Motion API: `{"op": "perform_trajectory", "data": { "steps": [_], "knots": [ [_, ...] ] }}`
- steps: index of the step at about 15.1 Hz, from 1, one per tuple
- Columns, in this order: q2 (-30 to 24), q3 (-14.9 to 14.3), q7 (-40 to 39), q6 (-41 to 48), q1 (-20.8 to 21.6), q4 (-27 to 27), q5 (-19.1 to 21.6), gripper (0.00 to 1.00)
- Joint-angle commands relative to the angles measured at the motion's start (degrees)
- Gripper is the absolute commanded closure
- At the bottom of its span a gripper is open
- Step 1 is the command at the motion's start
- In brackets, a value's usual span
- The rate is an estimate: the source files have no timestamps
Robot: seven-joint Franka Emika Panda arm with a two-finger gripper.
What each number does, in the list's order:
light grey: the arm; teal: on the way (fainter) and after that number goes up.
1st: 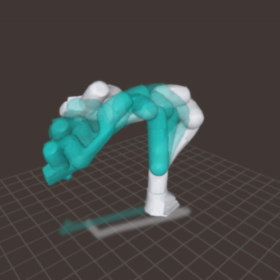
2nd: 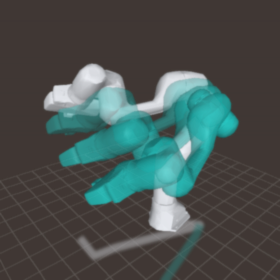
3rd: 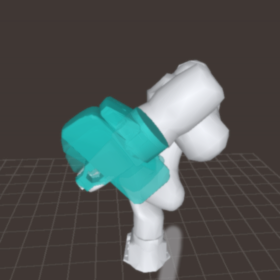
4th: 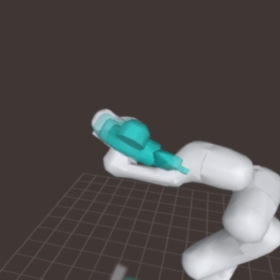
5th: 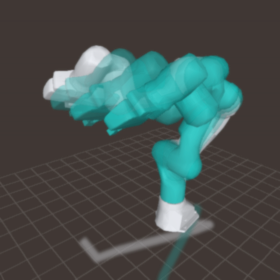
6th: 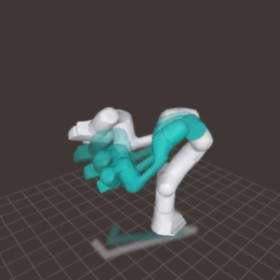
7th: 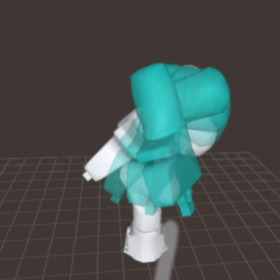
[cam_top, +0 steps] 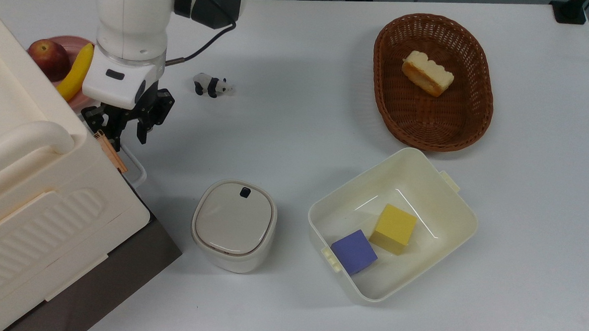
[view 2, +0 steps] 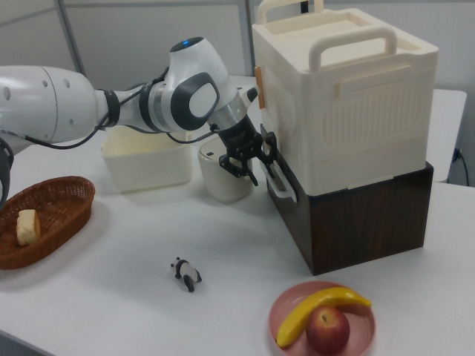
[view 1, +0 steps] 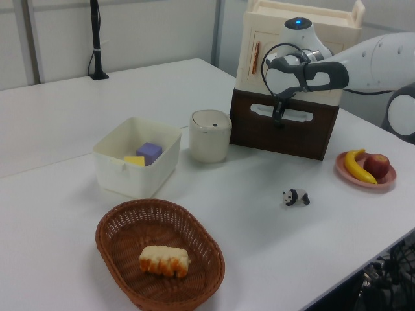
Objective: Slide open the drawer
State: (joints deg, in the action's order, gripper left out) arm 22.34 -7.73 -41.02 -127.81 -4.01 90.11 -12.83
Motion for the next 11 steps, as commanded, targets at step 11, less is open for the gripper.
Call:
{"op": "perform_trajectory", "data": {
  "steps": [11],
  "knots": [
    [0.2, -0.7, 0.9, -1.7, 0.6, 0.0, -1.2, 0.73]
  ]
}}
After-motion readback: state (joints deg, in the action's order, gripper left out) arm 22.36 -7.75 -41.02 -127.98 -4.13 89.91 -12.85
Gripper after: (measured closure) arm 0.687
